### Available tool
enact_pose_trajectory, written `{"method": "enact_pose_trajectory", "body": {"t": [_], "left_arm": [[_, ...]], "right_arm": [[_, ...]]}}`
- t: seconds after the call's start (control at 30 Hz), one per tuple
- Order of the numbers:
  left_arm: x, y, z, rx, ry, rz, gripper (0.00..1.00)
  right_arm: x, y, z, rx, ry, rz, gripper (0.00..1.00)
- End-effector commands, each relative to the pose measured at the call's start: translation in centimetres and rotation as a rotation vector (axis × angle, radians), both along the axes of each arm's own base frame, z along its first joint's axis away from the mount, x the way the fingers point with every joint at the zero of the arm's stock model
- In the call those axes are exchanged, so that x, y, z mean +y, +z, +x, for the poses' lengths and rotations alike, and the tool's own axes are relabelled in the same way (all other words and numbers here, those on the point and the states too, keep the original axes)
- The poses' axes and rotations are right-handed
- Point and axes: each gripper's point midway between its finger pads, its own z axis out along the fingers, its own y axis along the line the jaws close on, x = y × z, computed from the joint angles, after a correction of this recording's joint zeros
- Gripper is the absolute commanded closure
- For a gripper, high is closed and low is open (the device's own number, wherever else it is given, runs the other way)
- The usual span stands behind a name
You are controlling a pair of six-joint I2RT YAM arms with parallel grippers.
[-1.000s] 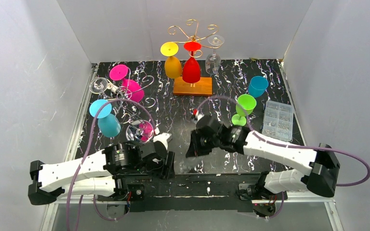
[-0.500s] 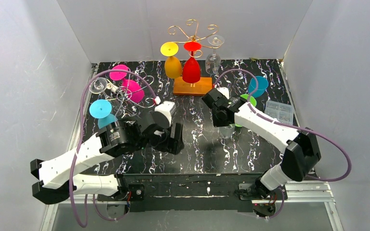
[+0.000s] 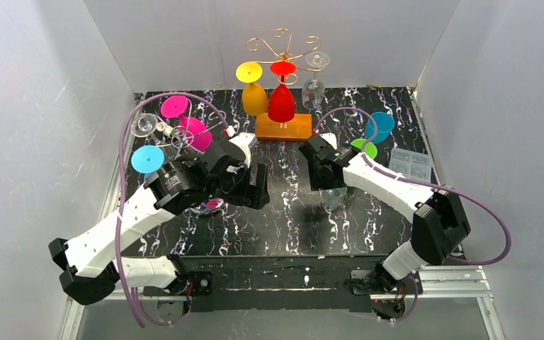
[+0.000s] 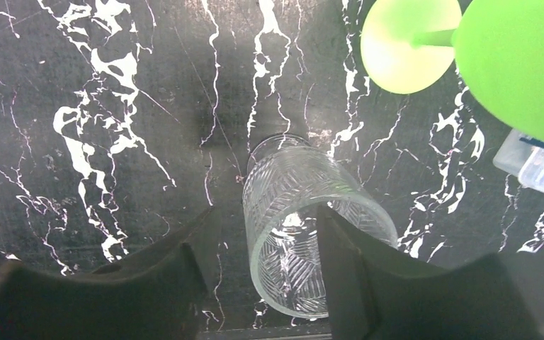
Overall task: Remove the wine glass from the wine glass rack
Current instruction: Place the wine glass at the center of the board, then pick up the wine glass from the wine rack.
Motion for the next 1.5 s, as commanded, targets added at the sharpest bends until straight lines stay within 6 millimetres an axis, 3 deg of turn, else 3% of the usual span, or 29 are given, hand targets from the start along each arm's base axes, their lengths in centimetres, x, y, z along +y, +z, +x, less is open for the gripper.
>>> {"method": "enact_pose_trajectory", "body": {"t": [0.0, 0.17, 0.3, 0.37, 0.63, 0.77, 0.87, 1.0, 1.27, 1.47], "left_arm": [[0.0, 0.7, 0.2, 0.001, -0.014, -0.014, 0.21], [-0.4, 1.7, 0.8, -0.012, -0.02, -0.03, 0.19], [-0.6, 3.6, 1.8, -0.052, -0.009, -0.053, 0.19], [-0.7, 4.5, 2.4, -0.074, 0.006, -0.061, 0.18], [-0.3, 9.3, 6.8, -0.199, 0.156, -0.093, 0.18], [0.8, 12.4, 10.3, -0.281, 0.282, -0.101, 0.17], [1.3, 16.0, 13.2, -0.373, 0.36, -0.139, 0.17], [2.1, 19.1, 17.2, -0.49, 0.447, -0.108, 0.17], [2.5, 19.9, 24.2, -0.564, 0.539, -0.106, 0.19], [2.4, 18.3, 28.2, -0.612, 0.479, -0.001, 0.05]], "right_arm": [[0.1, 4.2, 1.0, -0.084, -0.023, 0.049, 0.35], [0.4, 10.2, 1.6, -0.166, -0.02, 0.108, 0.15], [1.2, 15.4, 2.4, -0.238, -0.003, 0.194, 0.04], [2.1, 18.4, 3.7, -0.291, 0.002, 0.27, 0.02], [7.2, 24.7, 9.3, -0.396, 0.053, 0.484, 0.02], [8.6, 26.3, 10.8, -0.429, 0.061, 0.527, 0.02], [9.3, 27.0, 11.5, -0.455, 0.06, 0.569, 0.03], [9.2, 28.6, 11.9, -0.495, 0.053, 0.591, 0.04], [8.2, 29.9, 10.4, -0.525, 0.055, 0.619, 0.04], [6.6, 30.8, 8.7, -0.536, 0.054, 0.608, 0.03]]}}
